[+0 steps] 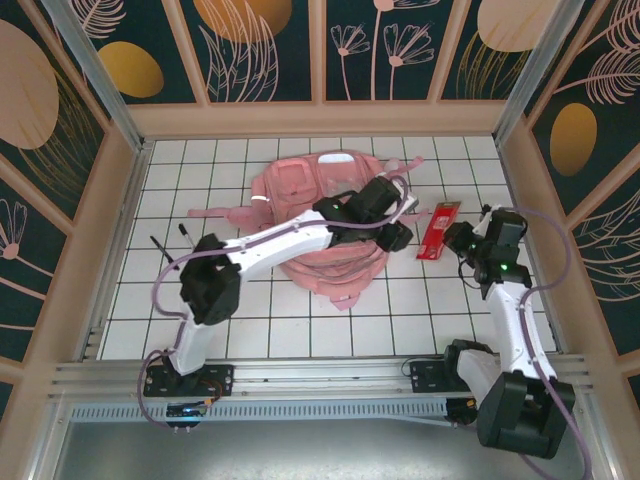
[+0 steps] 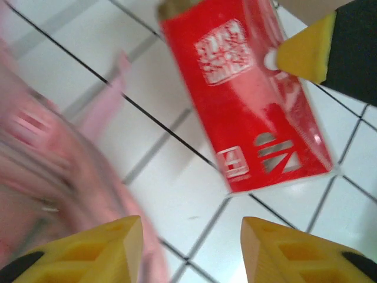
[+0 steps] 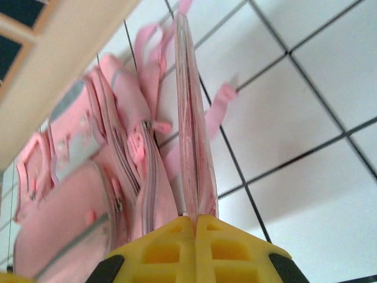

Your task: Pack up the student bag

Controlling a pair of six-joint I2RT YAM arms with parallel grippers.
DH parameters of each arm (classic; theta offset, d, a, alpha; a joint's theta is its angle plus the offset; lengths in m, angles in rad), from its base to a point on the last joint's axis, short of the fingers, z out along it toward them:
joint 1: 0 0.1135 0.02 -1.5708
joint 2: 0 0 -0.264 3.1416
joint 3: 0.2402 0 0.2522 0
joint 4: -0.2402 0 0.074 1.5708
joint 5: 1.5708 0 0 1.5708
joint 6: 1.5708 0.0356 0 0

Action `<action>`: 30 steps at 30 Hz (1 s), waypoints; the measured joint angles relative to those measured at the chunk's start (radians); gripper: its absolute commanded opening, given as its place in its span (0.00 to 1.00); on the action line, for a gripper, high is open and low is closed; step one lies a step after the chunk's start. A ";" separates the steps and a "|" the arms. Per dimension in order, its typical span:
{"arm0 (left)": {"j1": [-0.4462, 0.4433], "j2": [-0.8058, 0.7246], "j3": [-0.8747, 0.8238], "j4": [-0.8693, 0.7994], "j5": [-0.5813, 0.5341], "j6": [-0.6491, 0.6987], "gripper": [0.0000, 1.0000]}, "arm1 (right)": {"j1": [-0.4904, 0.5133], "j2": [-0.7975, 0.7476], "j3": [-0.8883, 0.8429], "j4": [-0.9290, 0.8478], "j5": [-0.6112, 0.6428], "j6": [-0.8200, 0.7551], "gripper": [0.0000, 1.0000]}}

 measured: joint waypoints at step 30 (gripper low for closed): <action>0.107 -0.026 0.043 -0.253 -0.513 0.322 0.00 | 0.050 0.068 0.036 0.073 -0.493 0.080 0.00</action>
